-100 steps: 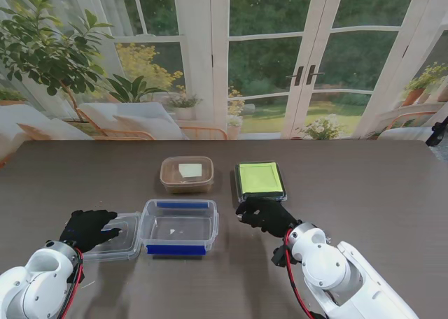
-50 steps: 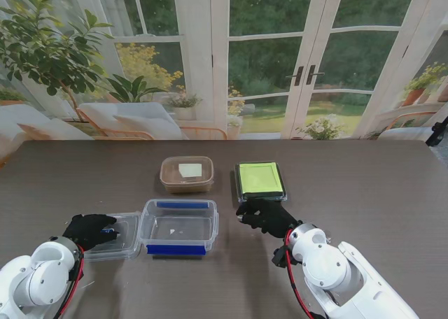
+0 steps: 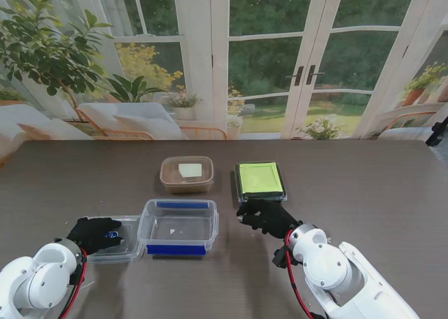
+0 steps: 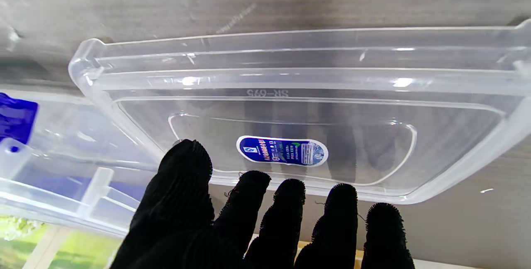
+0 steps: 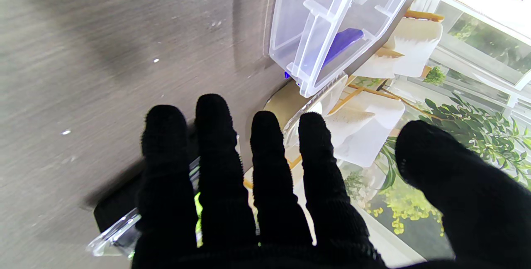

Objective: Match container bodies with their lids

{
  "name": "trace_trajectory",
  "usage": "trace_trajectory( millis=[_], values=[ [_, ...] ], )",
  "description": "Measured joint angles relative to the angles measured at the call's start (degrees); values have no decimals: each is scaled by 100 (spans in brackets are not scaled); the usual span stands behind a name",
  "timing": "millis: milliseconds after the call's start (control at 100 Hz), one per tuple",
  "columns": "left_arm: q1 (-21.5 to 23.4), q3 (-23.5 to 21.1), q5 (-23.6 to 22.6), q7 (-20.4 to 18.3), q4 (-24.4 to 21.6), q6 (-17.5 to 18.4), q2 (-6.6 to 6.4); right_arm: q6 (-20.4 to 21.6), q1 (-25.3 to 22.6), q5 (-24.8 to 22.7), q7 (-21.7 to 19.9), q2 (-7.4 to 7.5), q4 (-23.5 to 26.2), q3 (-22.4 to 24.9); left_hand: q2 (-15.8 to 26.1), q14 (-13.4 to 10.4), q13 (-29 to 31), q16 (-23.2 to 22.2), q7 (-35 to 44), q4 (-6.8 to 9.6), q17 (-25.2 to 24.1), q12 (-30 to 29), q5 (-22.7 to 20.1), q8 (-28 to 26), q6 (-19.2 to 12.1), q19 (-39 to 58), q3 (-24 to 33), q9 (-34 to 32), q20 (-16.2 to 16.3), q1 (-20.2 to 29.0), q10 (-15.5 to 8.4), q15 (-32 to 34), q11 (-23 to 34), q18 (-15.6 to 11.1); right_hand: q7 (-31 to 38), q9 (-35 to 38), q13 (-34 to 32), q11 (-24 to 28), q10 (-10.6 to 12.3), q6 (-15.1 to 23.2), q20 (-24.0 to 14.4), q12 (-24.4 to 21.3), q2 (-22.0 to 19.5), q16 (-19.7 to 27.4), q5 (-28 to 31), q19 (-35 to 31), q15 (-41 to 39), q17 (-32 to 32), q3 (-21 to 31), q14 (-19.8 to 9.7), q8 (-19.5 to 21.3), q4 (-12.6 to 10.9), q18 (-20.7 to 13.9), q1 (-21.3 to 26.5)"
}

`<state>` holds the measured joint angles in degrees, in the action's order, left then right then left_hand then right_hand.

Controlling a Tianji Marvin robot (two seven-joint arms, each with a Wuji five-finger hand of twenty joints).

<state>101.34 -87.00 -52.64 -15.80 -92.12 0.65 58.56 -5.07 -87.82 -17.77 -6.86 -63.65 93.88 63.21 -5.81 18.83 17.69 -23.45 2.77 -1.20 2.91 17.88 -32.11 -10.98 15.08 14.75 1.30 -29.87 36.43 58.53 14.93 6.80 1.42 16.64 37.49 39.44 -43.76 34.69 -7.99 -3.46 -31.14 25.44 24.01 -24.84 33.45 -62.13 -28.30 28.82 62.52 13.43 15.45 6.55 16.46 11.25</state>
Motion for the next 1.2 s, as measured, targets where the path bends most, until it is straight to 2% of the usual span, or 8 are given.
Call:
trace_trajectory(
  millis=[200,270,430,530,960,1200],
  values=[
    [308,-77,-337,-174,-344,61,-26,-5,-2,7,-3,2,1,2,73,0,30,2,-256,0,106,-47,13,91,115,-63,-3,2,4,0,82,0,-108,0,-1,1,0,0,0,0,0,0,0,0,0,0,0,-1,0,0,0,0,0,0],
    [428,-102,-386,-250,-483,63,-39,-5,-3,9,-3,2,2,2,73,-1,34,2,-306,0,118,-47,15,133,257,-64,-3,2,5,0,233,0,-121,-1,-1,1,0,-1,0,-1,0,0,0,0,0,0,0,-3,0,0,0,0,0,0],
    [680,-157,-568,-327,-731,63,-48,-3,-5,23,-5,3,2,2,72,-11,128,2,-461,0,164,-49,31,207,277,-65,-4,2,6,-1,238,58,-165,-1,-2,1,0,-1,-1,-2,0,0,0,0,0,1,0,-4,0,1,0,0,1,0],
    [827,-215,-774,-522,-934,85,-50,3,-6,34,-19,5,4,0,73,-14,171,3,-520,0,190,-51,45,242,318,-65,-4,2,6,-1,238,58,-182,-1,-2,1,0,-1,-1,-2,0,0,0,0,0,1,0,-4,0,1,0,0,1,0],
    [1386,-518,-937,-840,-1457,137,-51,8,-21,37,-37,12,16,-11,73,-16,181,3,-545,0,265,-52,46,294,342,-66,-4,-11,6,-2,240,76,-187,-2,-3,1,0,-1,-1,-2,0,0,0,0,0,1,0,-6,0,1,0,0,1,0],
    [1612,-576,-1057,-1026,-1700,375,-71,10,-31,34,-37,13,23,-12,73,-13,308,3,-546,0,352,-54,47,295,765,-66,-4,-62,6,-3,665,201,-240,-5,-3,1,0,-1,-2,-4,0,0,0,0,0,1,0,-7,0,1,0,0,1,0]
  ],
)
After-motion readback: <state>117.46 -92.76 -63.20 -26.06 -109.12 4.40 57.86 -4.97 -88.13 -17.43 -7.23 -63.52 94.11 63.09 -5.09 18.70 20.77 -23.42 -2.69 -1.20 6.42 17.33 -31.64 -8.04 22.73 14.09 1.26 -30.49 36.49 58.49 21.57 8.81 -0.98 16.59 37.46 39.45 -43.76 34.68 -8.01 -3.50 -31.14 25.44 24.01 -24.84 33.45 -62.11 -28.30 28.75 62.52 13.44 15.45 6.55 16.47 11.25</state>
